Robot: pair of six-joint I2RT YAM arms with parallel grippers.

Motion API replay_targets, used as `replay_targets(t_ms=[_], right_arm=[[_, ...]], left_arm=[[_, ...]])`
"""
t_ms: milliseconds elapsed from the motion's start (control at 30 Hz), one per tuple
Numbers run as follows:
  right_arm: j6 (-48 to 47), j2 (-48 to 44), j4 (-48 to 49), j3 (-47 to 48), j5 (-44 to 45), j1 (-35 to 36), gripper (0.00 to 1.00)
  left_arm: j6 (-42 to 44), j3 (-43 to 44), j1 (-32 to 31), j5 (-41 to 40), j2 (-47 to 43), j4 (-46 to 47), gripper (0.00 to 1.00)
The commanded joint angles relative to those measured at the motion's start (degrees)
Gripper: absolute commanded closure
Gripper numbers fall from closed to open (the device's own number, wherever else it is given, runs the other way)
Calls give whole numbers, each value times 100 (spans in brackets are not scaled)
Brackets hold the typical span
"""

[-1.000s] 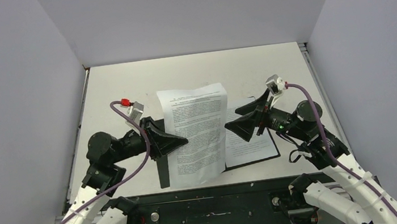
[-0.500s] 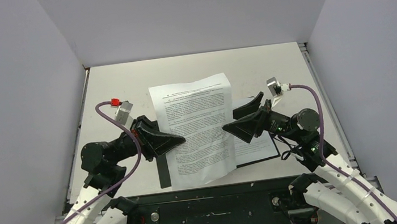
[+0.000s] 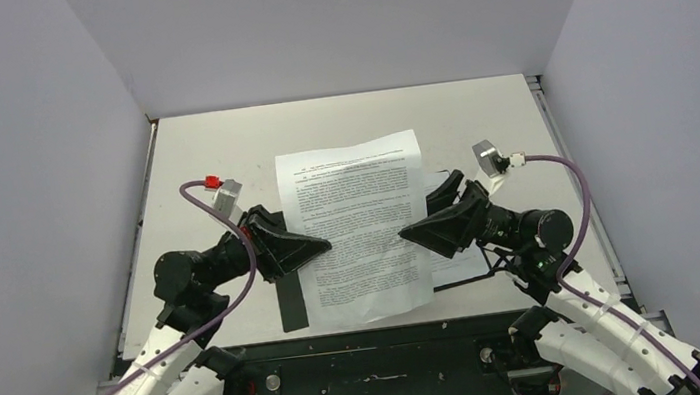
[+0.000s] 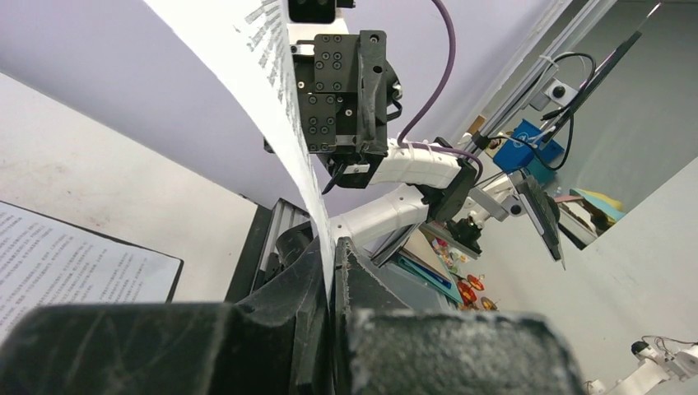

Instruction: Put the files into the folder

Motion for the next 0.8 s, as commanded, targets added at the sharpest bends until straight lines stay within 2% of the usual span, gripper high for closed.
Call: replay_targets(t_ms=[0, 167, 233, 267, 300, 367, 467, 533, 567, 633, 700, 767], right_arm=[[134, 101, 685, 113, -137, 97, 53], [-193, 14, 188, 248, -79, 160, 68], [-356, -26, -109, 307, -12, 172, 80], [-456, -43, -269, 355, 34, 177, 91], [-563, -55, -510, 406, 99, 179, 94], [-822, -93, -1031, 528, 208, 174, 95], [-1168, -221, -1577, 641, 454, 183, 95], [-1320, -290, -1777, 720, 515, 183, 95], [-1402, -310, -1941, 771, 548, 181, 95], [-1763, -373, -2390, 943, 699, 178, 95], [-2152, -426, -2986, 1219, 930, 181, 95], [-2550, -437, -3647, 1486, 1196, 179, 95]], left_arm=[[-7, -7, -44, -244, 14, 360, 100], [100, -15, -53, -366, -17, 156, 100], [119, -32, -53, -402, -15, 111, 100], [145, -41, -60, -420, 5, 84, 100], [203, -35, -62, -433, 24, -57, 100], [341, -40, -71, -506, 66, -336, 100], [504, -68, -71, -689, 66, -663, 80], [668, -53, -72, -849, 30, -1004, 58], [757, -44, -71, -945, -5, -1174, 42], [949, -28, -71, -1209, -59, -1552, 24], [1088, -10, -71, -1491, -106, -1943, 16], [1266, 46, -71, -1822, -110, -2406, 13]])
